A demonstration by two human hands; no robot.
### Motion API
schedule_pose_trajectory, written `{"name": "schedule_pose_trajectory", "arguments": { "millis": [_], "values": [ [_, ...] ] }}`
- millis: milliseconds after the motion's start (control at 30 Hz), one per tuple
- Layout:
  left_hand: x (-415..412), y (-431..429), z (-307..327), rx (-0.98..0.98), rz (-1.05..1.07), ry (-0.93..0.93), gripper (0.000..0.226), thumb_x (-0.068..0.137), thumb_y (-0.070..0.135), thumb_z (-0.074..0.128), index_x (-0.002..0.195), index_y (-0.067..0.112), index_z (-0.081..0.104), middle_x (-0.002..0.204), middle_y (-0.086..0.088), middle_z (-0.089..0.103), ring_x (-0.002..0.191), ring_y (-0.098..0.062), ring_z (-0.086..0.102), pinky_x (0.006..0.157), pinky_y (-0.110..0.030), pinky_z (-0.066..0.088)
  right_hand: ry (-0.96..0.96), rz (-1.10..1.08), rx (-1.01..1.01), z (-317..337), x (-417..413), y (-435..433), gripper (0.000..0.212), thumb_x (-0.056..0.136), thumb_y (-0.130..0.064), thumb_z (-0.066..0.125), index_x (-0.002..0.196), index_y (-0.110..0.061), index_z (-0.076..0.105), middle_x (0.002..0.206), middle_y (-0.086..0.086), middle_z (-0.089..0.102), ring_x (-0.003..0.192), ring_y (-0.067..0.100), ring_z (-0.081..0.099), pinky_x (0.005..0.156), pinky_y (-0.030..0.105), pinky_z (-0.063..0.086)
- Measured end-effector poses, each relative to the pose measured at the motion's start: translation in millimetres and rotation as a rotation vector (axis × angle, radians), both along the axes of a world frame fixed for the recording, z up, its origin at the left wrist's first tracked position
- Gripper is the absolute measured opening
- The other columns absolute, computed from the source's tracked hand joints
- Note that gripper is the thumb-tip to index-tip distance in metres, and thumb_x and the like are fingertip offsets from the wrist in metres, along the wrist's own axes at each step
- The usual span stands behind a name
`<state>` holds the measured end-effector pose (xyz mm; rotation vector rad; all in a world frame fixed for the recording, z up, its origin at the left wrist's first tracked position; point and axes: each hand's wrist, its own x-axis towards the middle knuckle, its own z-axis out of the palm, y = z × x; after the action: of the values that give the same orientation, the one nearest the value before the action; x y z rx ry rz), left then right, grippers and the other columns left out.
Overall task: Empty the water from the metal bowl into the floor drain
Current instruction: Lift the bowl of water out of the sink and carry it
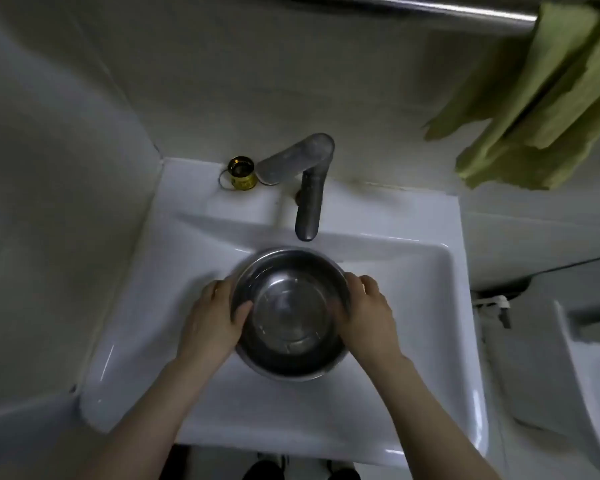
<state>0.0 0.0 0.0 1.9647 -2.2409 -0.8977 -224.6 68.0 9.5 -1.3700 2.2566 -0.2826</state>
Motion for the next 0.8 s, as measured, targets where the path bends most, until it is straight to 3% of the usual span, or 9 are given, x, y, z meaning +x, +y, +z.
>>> {"name": "schedule_pose_trajectory", "arguments": {
  "millis": [167,267,367,533,633,800],
  "values": [
    [0.7,-19.0,-31.5,0.138,-0.012,-0.063,0.062,0.090,0.027,0.057,0.147,0.013,0.034,0.148,-0.015,0.043,0.134,-0.034,0.043,0.107,-0.042,0.039,0.019,-0.040,0.236,-31.9,-8.3,-18.9,0.071,0.091,-0.018,0.060,0.151,-0.022,0.024,0.144,0.010,0.039,0.114,0.033,0.058,0.089,0.040,0.053],
    [-0.8,-18.3,-44.5,0.133,-0.023,0.021,0.054,0.090,0.018,0.050,0.142,0.015,0.037,0.136,-0.014,0.055,0.123,-0.034,0.053,0.100,-0.039,0.042,0.003,-0.020,0.311,-46.7,-6.2,-20.6,0.083,0.090,-0.015,0.061,0.156,-0.022,0.011,0.143,0.012,0.037,0.104,0.031,0.062,0.086,0.036,0.054],
    [-4.2,-21.2,-52.3,0.132,-0.006,0.001,0.057,0.094,0.017,0.044,0.148,0.010,0.026,0.133,-0.018,0.057,0.114,-0.034,0.058,0.094,-0.037,0.043,-0.016,-0.046,0.316,-54.4,-2.7,-21.5,0.085,0.094,-0.022,0.059,0.157,-0.024,0.002,0.141,0.012,0.039,0.101,0.029,0.064,0.088,0.036,0.054],
    [-4.3,-26.5,-48.7,0.122,-0.033,-0.035,0.066,0.085,0.007,0.051,0.147,0.010,0.030,0.118,-0.014,0.066,0.098,-0.031,0.064,0.077,-0.034,0.046,-0.017,-0.083,0.317,-46.2,-1.6,-19.0,0.082,0.094,-0.021,0.059,0.157,-0.026,0.008,0.139,0.012,0.043,0.101,0.029,0.065,0.089,0.037,0.055],
    [-3.6,-20.8,-36.1,0.142,-0.037,-0.043,0.077,0.086,0.007,0.051,0.154,0.014,0.016,0.123,-0.014,0.065,0.104,-0.033,0.063,0.079,-0.032,0.046,-0.012,-0.088,0.303,-31.3,-4.2,-13.5,0.080,0.093,-0.018,0.060,0.156,-0.027,0.012,0.135,0.011,0.044,0.097,0.030,0.065,0.086,0.037,0.055],
    [-7.8,-10.9,-0.2,0.210,-0.135,-0.077,0.081,0.085,0.010,0.048,0.155,0.017,0.008,0.129,-0.017,0.061,0.111,-0.035,0.060,0.089,-0.039,0.051,0.043,-0.074,0.307,7.2,-10.4,3.7,0.075,0.095,-0.018,0.056,0.156,-0.026,0.013,0.131,0.012,0.045,0.091,0.030,0.065,0.082,0.037,0.055]
  ]
}}
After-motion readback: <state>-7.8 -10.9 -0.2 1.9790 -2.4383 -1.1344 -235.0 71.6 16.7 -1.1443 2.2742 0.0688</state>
